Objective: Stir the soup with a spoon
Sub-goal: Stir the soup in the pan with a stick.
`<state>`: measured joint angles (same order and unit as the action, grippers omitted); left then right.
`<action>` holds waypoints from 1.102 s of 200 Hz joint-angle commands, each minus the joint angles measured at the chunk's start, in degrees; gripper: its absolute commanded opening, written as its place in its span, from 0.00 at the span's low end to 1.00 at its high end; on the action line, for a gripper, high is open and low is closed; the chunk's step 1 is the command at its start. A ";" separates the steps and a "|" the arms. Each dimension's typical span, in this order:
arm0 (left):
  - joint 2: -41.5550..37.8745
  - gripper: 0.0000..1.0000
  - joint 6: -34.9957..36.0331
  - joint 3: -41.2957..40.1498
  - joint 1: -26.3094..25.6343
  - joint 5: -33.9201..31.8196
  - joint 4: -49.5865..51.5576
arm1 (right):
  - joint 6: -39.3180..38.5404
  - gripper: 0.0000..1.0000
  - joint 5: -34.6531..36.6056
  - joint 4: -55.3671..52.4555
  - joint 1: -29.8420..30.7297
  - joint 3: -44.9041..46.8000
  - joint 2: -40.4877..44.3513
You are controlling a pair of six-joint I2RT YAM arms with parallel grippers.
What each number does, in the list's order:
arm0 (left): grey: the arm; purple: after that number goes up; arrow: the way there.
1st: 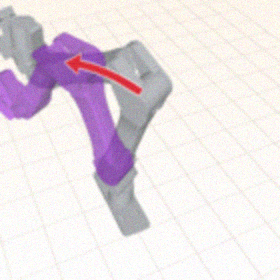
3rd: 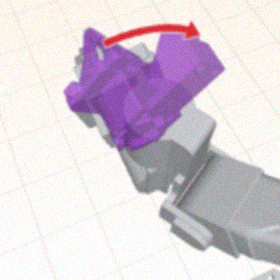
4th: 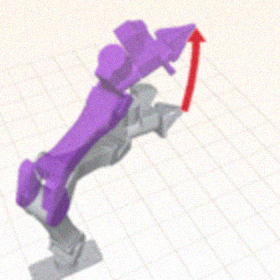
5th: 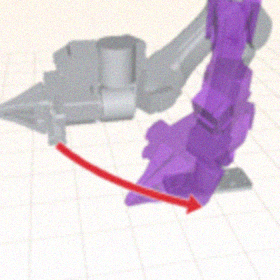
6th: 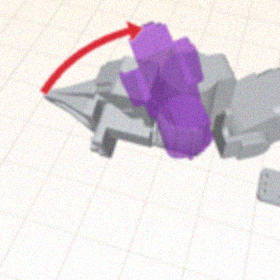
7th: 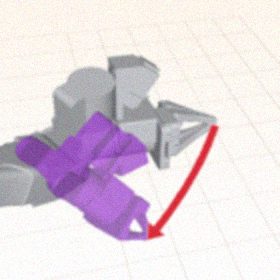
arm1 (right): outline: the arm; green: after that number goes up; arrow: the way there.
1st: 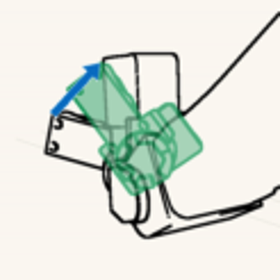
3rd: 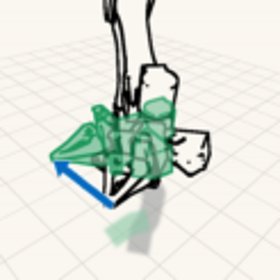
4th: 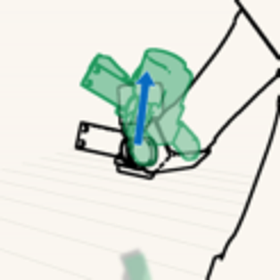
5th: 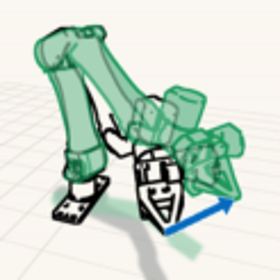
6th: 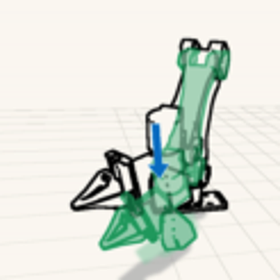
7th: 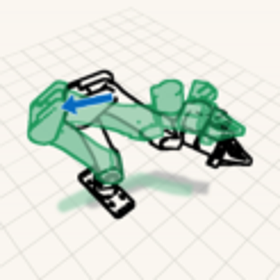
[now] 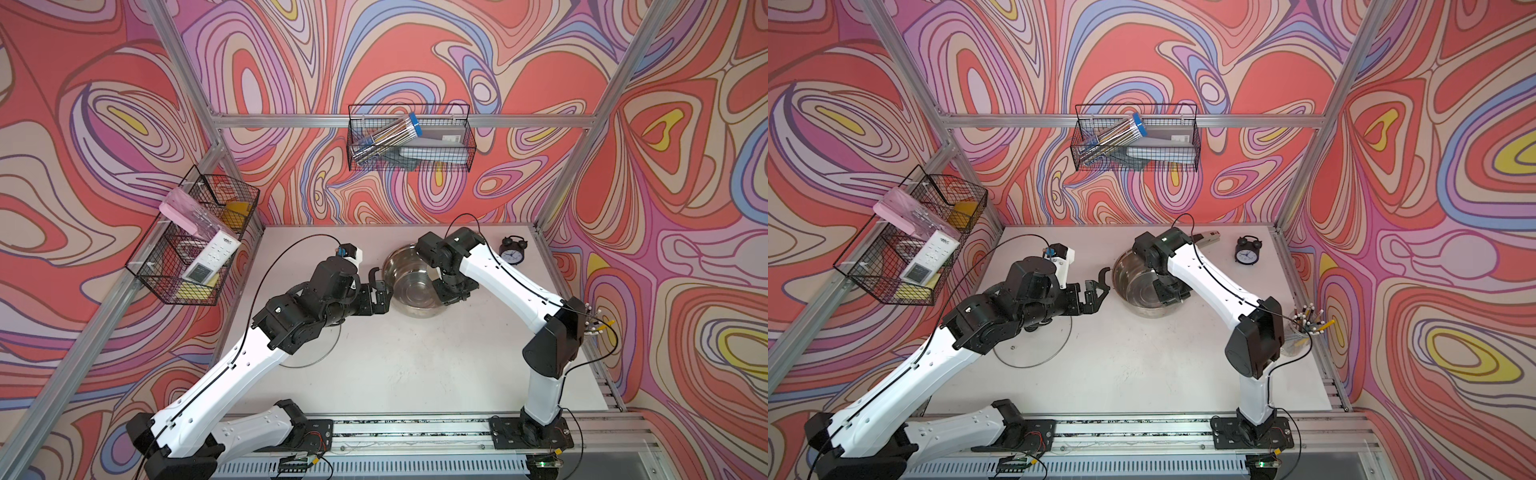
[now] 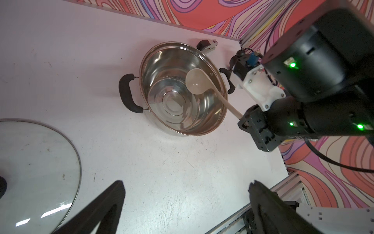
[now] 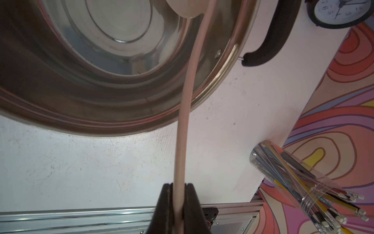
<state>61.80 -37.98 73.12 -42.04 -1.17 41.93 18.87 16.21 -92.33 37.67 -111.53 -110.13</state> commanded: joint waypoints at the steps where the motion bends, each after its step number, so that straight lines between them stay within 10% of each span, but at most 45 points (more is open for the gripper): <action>1: -2.81 0.99 4.41 -1.91 -0.23 2.12 -4.87 | -1.62 0.00 0.24 2.15 0.03 -4.29 -2.83; 71: -7.30 0.99 15.14 -5.79 -0.21 3.01 -10.74 | -1.78 0.00 -9.38 5.06 1.58 -7.34 -4.24; 220: -7.54 0.99 12.05 -10.27 -0.23 3.07 -17.21 | 5.32 0.00 -10.35 3.47 7.24 12.20 12.83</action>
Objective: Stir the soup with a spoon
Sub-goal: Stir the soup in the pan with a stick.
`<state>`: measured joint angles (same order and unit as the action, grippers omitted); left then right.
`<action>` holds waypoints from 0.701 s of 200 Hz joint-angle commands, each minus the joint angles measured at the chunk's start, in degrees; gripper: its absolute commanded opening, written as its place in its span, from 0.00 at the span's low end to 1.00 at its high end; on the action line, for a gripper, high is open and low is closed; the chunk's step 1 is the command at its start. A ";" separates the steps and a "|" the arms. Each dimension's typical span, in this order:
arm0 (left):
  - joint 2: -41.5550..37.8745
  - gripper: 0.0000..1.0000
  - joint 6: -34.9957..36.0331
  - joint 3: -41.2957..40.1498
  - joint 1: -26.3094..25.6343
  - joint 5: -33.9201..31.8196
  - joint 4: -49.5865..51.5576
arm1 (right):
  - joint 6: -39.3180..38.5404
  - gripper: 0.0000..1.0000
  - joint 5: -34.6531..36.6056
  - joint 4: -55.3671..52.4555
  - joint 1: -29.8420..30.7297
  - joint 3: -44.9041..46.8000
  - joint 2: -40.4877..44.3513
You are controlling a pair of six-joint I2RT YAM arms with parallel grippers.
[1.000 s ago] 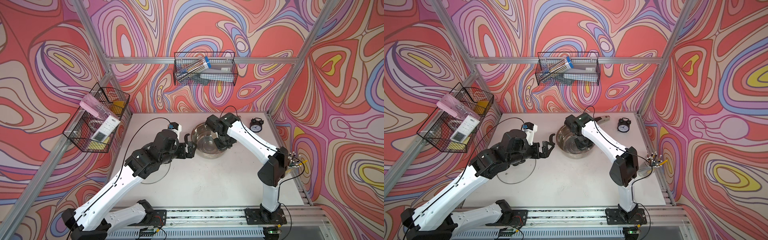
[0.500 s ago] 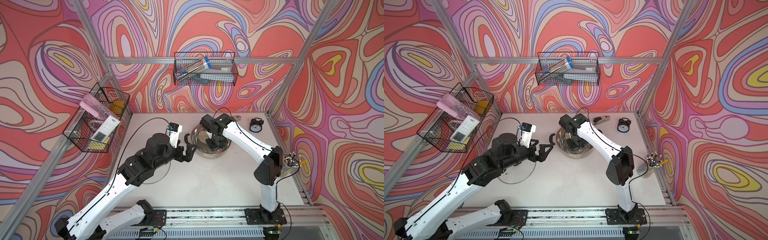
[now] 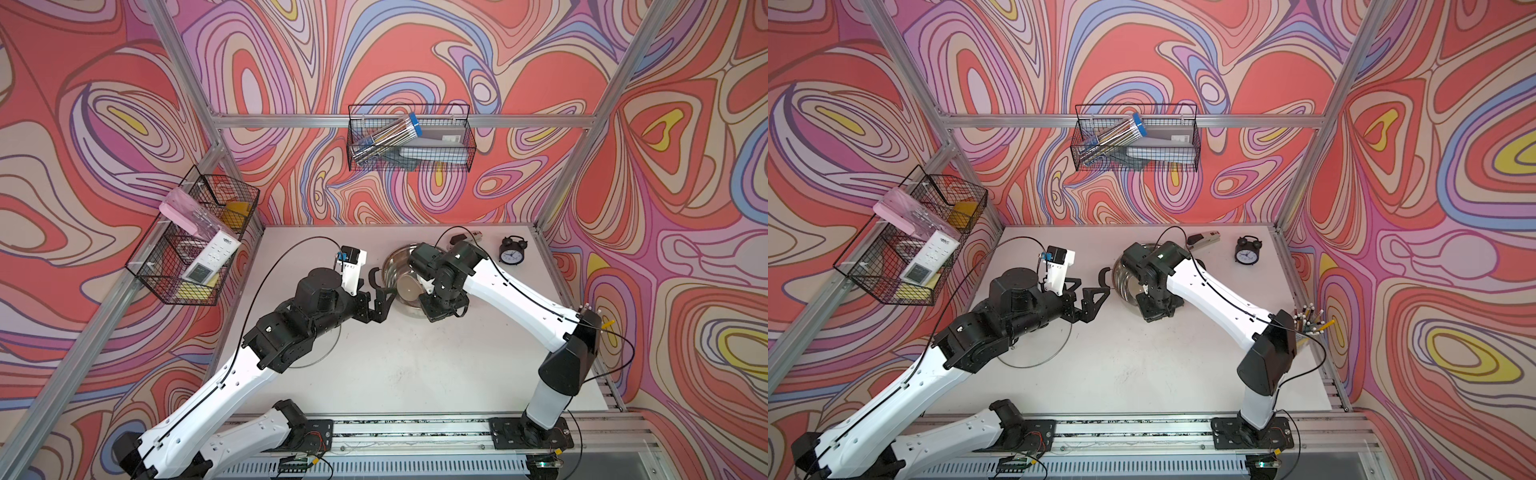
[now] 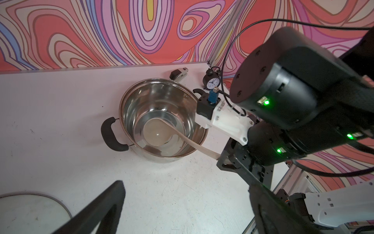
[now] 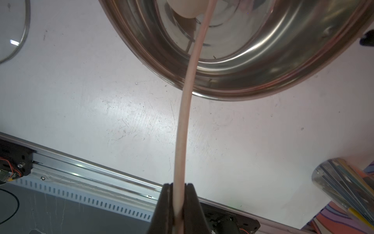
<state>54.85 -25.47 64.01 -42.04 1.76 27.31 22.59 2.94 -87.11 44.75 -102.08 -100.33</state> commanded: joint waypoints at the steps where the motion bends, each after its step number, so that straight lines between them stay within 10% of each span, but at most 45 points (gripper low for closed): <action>1: -0.56 0.99 -0.54 -1.16 -0.23 0.16 -2.60 | 1.59 0.00 2.98 -1.84 0.16 2.81 3.13; 140: -0.77 0.99 -2.83 -1.29 -0.23 -0.01 -2.63 | -5.06 0.00 11.14 -1.47 -7.91 -6.61 -6.70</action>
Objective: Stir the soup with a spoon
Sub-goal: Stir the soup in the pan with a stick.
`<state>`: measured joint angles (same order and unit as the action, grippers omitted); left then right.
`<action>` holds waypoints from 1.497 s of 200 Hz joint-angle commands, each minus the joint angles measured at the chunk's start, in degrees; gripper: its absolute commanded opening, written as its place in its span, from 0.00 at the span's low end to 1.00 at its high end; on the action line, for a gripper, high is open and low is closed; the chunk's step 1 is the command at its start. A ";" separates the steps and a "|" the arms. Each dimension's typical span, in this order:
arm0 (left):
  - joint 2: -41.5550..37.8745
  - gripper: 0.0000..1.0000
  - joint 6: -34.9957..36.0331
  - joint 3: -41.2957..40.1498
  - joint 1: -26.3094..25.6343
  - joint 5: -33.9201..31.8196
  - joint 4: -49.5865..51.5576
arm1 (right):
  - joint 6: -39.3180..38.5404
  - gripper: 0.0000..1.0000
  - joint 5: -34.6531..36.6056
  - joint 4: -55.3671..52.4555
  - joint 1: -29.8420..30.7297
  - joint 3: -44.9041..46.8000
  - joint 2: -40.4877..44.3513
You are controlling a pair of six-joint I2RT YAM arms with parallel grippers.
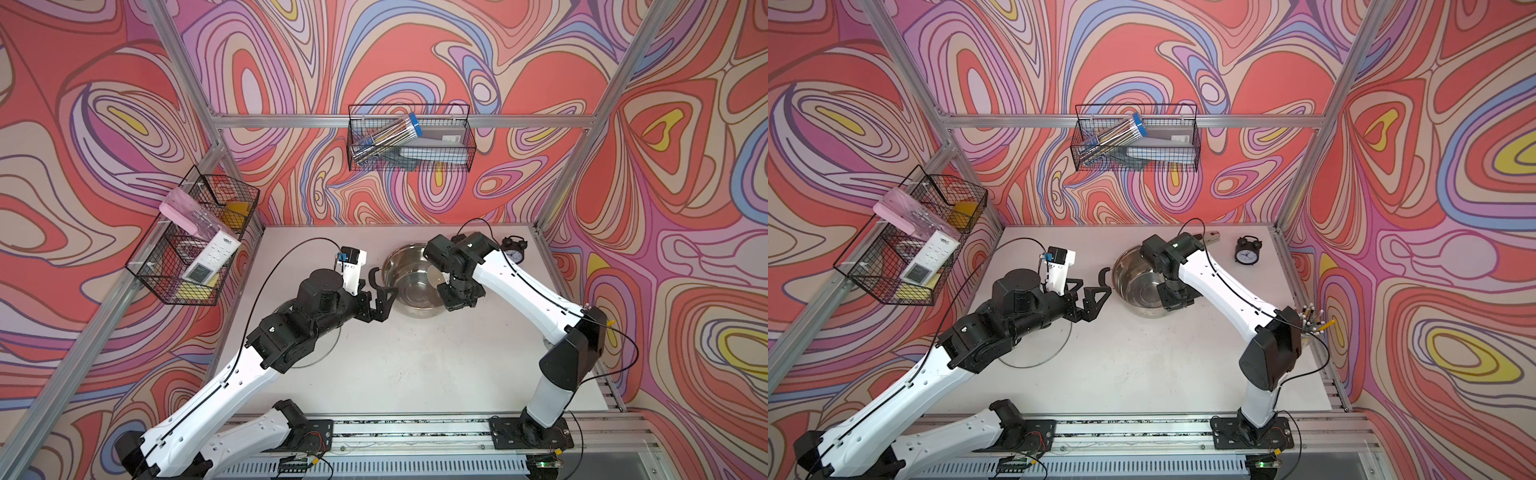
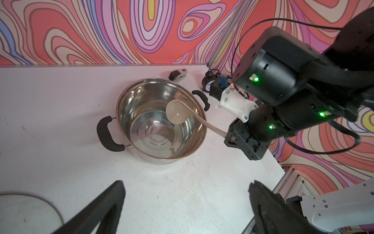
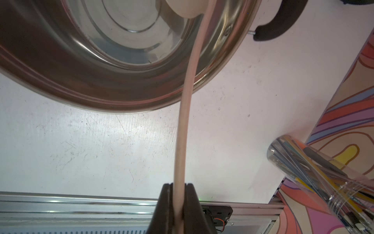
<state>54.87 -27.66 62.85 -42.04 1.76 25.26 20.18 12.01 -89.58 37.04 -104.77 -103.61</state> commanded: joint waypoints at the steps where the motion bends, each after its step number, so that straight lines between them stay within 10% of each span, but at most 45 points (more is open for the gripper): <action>1: -0.81 0.99 -0.69 -0.16 -0.23 0.00 -0.57 | -2.72 0.00 2.06 1.04 -0.20 -4.15 -3.60; 128: -2.75 0.99 0.58 -0.71 -0.23 0.74 0.63 | -2.75 0.00 -10.22 3.86 4.25 -8.92 -5.88; 299: -2.13 0.99 0.28 -0.99 -0.23 2.30 -1.04 | 3.49 0.00 0.72 1.71 3.33 10.20 8.70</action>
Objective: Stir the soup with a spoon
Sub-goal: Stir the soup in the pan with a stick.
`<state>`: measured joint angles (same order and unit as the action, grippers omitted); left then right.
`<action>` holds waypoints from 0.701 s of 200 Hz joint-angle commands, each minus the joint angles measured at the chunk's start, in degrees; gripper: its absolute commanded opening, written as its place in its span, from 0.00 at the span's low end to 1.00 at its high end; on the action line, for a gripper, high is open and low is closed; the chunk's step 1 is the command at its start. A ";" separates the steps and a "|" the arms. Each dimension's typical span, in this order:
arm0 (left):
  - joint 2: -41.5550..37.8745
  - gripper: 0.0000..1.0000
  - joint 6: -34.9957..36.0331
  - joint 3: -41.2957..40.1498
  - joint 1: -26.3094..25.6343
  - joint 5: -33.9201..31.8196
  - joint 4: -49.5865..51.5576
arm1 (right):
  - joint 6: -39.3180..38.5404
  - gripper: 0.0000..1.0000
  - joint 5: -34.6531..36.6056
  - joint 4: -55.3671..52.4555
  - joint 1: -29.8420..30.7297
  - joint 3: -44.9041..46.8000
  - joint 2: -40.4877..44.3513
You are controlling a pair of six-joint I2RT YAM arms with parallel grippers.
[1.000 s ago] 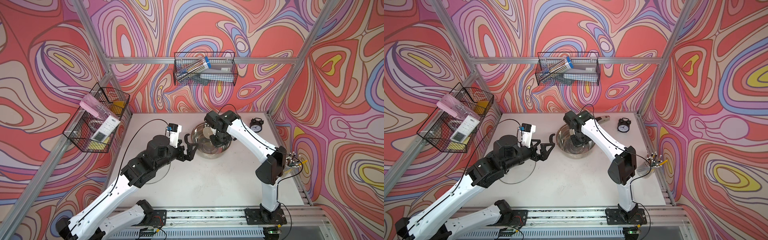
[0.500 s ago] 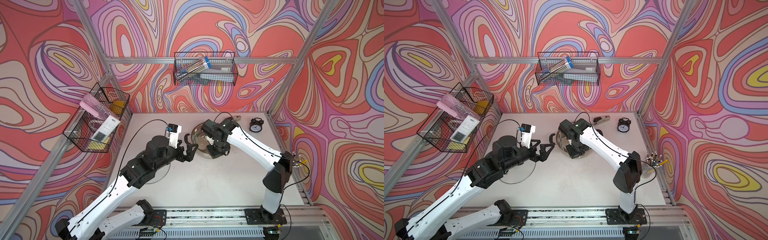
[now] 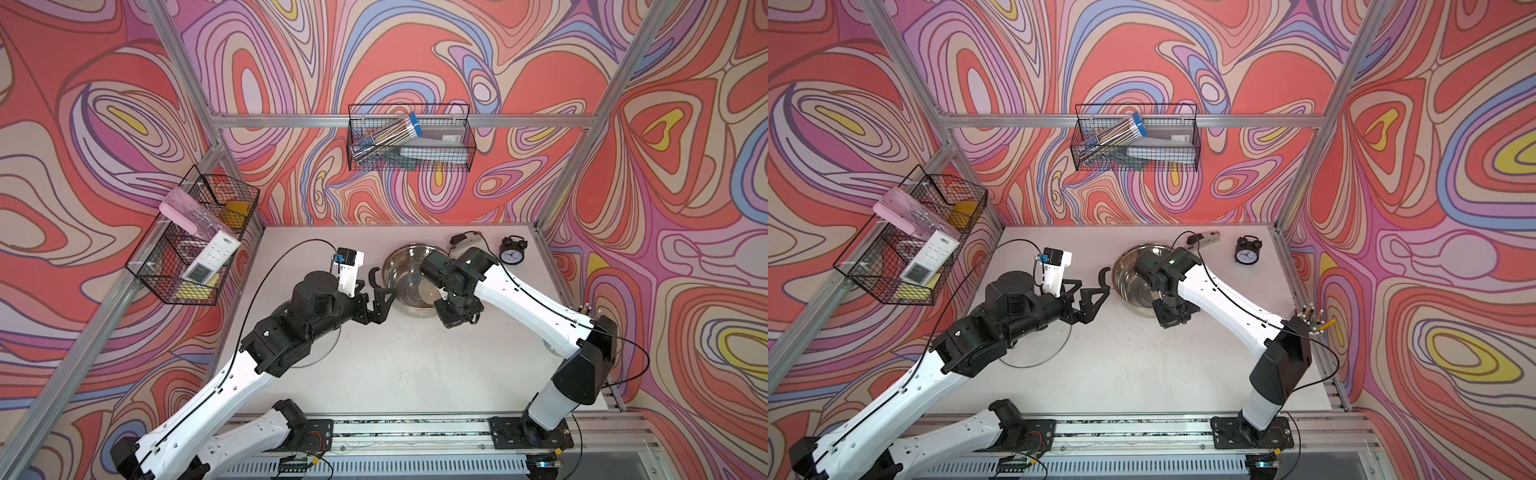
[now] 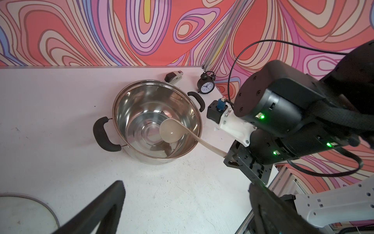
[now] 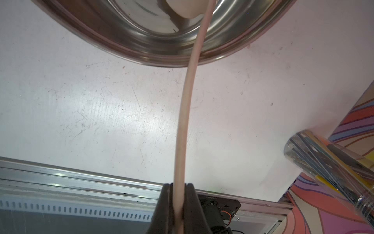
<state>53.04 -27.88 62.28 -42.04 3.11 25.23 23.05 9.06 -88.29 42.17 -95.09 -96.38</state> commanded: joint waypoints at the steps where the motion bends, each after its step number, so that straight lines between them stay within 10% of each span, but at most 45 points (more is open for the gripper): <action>1: -0.30 0.99 0.52 -0.41 -0.23 0.98 -1.04 | 0.57 0.00 3.72 0.46 -1.91 0.52 1.46; 140: 1.20 0.99 15.49 2.00 -0.34 3.57 1.63 | -8.06 0.00 -1.05 4.48 -6.76 -16.52 -13.97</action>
<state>54.41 -17.17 62.83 -42.04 7.38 26.00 16.95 11.57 -85.36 35.55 -107.53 -109.06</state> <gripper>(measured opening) 0.988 0.095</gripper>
